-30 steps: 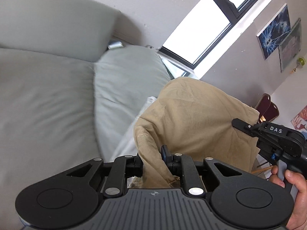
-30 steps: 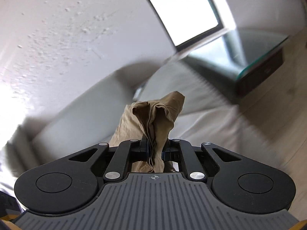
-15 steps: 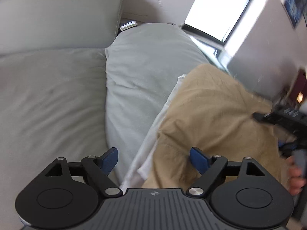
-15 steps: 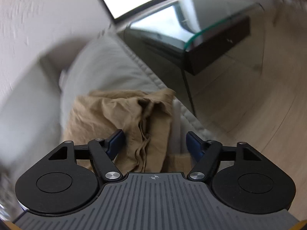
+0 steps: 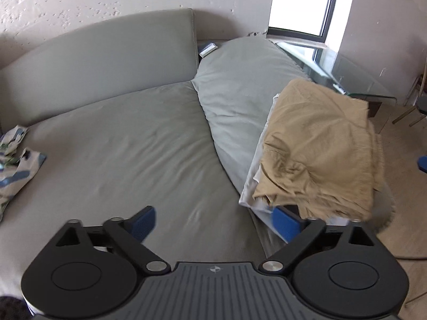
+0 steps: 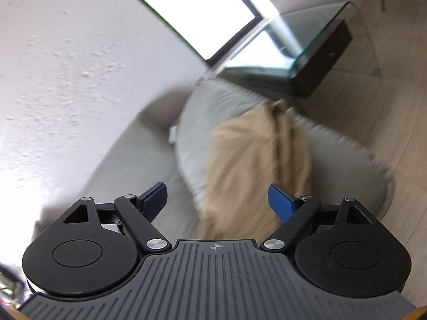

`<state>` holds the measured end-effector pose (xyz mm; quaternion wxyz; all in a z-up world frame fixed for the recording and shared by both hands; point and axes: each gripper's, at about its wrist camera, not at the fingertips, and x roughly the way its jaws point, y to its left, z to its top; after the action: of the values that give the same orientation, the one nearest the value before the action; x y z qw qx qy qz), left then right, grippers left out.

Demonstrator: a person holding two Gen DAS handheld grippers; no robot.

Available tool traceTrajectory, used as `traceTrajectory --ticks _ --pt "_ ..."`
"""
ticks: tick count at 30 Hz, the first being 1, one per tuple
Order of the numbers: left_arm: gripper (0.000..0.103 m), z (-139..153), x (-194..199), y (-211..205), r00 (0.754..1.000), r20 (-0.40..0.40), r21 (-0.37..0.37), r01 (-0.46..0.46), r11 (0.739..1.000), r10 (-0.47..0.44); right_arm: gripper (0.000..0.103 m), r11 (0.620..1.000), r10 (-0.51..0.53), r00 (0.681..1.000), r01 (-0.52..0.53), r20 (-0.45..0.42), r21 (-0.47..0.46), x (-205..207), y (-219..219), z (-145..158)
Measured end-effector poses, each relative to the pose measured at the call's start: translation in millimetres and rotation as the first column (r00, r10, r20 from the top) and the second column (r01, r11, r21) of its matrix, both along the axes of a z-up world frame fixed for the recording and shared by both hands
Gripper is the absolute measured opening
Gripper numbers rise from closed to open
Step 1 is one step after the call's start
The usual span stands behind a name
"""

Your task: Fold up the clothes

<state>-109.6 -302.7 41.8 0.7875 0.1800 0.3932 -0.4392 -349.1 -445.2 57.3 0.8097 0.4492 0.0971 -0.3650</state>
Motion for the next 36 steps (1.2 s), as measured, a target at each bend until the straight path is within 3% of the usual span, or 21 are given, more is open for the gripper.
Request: traceTrajectory --ticks 5,9,11,14,16,17,19,24,36 --pt "0.102 31.7 -14.8 33.0 0.999 -0.003 -0.045 0.035 0.998 -0.036 0.089 0.99 0.099 0.99 -0.108 -0.095 -0.087 12.7 39.7 45.9" --pt "0.102 48.2 -28.9 46.1 0.997 -0.014 -0.094 0.069 0.993 -0.071 0.093 0.97 0.106 0.954 -0.161 -0.28 -0.18 11.8 70.9 82.4" --pt "0.102 52.3 -37.2 49.2 0.997 -0.026 -0.118 0.071 0.99 -0.075 0.097 0.953 0.087 0.91 -0.195 -0.405 -0.233 12.2 85.1 95.2" --pt "0.102 52.8 -55.7 47.4 0.994 -0.039 -0.126 0.099 0.987 -0.105 0.102 0.924 0.048 0.803 -0.262 -0.594 -0.279 14.5 102.6 105.4" --pt "0.102 48.6 -70.8 40.9 0.987 -0.043 -0.103 0.148 0.984 -0.153 0.102 0.907 0.014 0.744 -0.291 -0.668 -0.304 13.1 110.9 103.9" --pt "0.102 46.2 -77.9 38.1 0.984 -0.044 -0.092 0.169 0.981 -0.173 0.102 0.907 0.007 0.734 -0.29 -0.679 -0.304 9.9 112.5 103.1" --pt "0.102 42.0 -88.7 34.5 0.98 -0.047 -0.078 0.191 0.978 -0.195 0.102 0.912 -0.002 0.726 -0.28 -0.687 -0.299 2.2 114.5 101.7" --pt "0.102 37.5 -103.3 28.9 0.972 -0.038 -0.06 0.231 0.971 -0.234 0.102 0.943 0.035 0.754 -0.243 -0.656 -0.229 -16.4 104.7 90.0" --pt "0.102 34.4 -109.4 24.5 0.971 -0.035 -0.061 0.234 0.97 -0.236 0.102 0.947 0.048 0.772 -0.237 -0.634 -0.217 -24.4 94.4 76.6"
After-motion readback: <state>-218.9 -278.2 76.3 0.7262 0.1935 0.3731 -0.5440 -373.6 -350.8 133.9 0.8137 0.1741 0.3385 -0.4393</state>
